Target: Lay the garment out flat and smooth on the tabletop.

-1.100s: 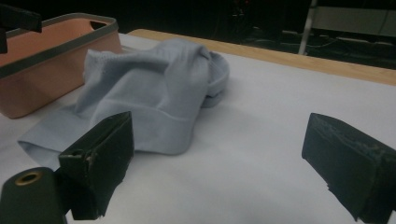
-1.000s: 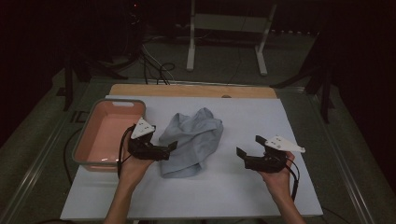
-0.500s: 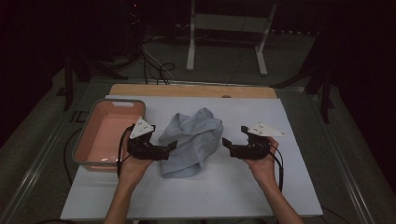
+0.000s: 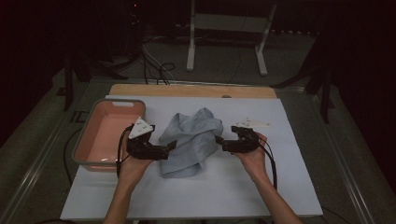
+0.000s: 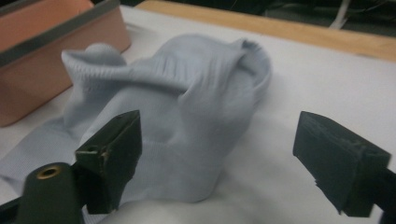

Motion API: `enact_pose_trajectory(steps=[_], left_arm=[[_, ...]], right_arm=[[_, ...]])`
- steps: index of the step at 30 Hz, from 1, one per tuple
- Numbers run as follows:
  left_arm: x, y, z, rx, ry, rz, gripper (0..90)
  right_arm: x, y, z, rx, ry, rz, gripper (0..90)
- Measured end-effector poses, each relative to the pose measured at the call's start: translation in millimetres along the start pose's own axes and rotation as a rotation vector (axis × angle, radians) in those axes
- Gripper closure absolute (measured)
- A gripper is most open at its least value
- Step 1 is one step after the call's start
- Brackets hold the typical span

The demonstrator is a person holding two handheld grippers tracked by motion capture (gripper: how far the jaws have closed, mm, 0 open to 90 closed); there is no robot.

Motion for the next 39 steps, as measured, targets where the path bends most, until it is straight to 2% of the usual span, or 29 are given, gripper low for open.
enact_pose_trajectory(steps=[6,10,11,12,14,15,17,21,23,24,28,33,35,36,39], left_arm=[[-0.5,2.1,0.0,0.007,0.0,-0.007,0.2],[-0.7,4.0,-0.4,0.013,0.001,-0.012,0.3],[-0.7,4.0,-0.4,0.013,0.001,-0.012,0.3],[-0.6,4.3,-0.5,0.015,0.0,-0.015,0.3],[-0.1,4.6,-1.1,0.014,0.0,-0.015,0.7],[0.4,4.9,-1.5,0.015,-0.001,-0.014,0.9],[1.3,5.9,-2.5,0.019,-0.006,-0.015,1.6],[2.6,8.7,-4.8,0.028,-0.015,-0.022,3.5],[2.8,9.6,-5.3,0.03,-0.016,-0.023,4.4],[3.2,11.1,-5.6,0.036,-0.021,-0.029,5.8],[3.5,10.6,-5.4,0.026,-0.025,-0.035,6.7],[3.5,10.8,-4.6,0.032,-0.023,-0.032,9.2],[3.5,11.1,-4.7,0.032,-0.024,-0.034,9.7],[3.4,11.3,-4.7,0.032,-0.024,-0.036,10.3],[3.7,12.1,-5.2,0.034,-0.024,-0.037,11.1]], right_arm=[[8.8,-0.3,-16.5,0.002,-0.07,0.013,34.5],[12.5,-1.2,-24.8,0.035,-0.111,0.045,50.7],[12.5,-1.2,-24.8,0.035,-0.111,0.045,50.7],[12.5,-2.9,-25.2,0.034,-0.113,0.057,56.6],[9.5,-9.1,-22.7,0.015,-0.097,0.093,74.9],[7.4,-12.1,-20.7,0.008,-0.086,0.104,80.6],[2.6,-17.0,-15.1,-0.007,-0.068,0.11,86.2],[-10.6,-26.4,-1.4,-0.025,-0.015,0.126,87.8],[-13.5,-27.8,1.6,-0.028,-0.007,0.135,87.9],[-19.0,-28.7,8.2,-0.005,0.0,0.157,88.0],[-19.7,-24.6,17.4,0.035,-0.008,0.18,88.1],[-12.6,-16.0,31.0,0.082,-0.028,0.181,88.1],[-10.9,-14.4,34.1,0.087,-0.032,0.178,88.1],[-7.7,-10.7,39.8,0.107,-0.035,0.177,88.1],[-4.3,-6.7,45.5,0.12,-0.045,0.184,88.1]])
Point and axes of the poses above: each handheld gripper's, and its own axes: z roughly backward along the jaws, x roughly out of its underside, y roughly to its right, the point moved 6 cm from there along -z, roughly forward along the jaws, and after that the axes turned 8 degrees about -x, right-handed, at the moved point
